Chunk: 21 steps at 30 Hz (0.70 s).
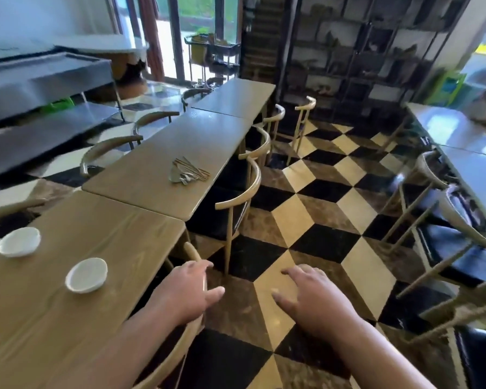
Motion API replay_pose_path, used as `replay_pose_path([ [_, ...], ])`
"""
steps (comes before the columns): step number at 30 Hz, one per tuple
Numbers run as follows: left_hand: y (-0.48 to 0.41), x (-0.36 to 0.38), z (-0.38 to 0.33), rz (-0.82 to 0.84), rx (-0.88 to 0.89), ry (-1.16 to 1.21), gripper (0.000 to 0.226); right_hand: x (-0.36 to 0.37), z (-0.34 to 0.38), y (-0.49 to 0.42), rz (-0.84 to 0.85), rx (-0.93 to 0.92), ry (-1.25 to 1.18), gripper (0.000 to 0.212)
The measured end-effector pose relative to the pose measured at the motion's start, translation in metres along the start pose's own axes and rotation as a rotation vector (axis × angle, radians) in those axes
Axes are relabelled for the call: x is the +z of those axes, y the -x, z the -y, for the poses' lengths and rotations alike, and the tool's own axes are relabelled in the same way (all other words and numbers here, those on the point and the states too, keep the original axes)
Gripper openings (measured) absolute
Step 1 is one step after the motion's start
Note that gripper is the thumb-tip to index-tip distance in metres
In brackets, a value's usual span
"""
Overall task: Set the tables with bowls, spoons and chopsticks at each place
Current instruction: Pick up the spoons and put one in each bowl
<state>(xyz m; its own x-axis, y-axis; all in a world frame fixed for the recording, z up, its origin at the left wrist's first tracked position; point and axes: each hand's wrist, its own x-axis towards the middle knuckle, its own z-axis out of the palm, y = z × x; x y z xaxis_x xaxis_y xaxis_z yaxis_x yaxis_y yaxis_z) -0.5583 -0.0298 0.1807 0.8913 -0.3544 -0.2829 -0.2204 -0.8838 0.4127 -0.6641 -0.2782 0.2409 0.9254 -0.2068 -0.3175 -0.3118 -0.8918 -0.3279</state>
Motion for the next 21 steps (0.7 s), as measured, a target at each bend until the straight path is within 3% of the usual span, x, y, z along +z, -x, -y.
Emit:
replay_pose_path([
  [10,-0.110,-0.045,-0.032,-0.115,-0.322,0.174,0.073,-0.084,-0.013,-0.212,0.032,-0.285,0.079,0.064],
  [16,-0.182,-0.066,-0.001,-0.128,-0.435,0.186,0.075,-0.096,0.029,-0.312,0.106,-0.427,0.148,0.066],
  [21,-0.275,-0.079,0.042,-0.132,-0.473,0.247,0.071,-0.088,0.070,-0.414,0.146,-0.432,0.241,0.063],
])
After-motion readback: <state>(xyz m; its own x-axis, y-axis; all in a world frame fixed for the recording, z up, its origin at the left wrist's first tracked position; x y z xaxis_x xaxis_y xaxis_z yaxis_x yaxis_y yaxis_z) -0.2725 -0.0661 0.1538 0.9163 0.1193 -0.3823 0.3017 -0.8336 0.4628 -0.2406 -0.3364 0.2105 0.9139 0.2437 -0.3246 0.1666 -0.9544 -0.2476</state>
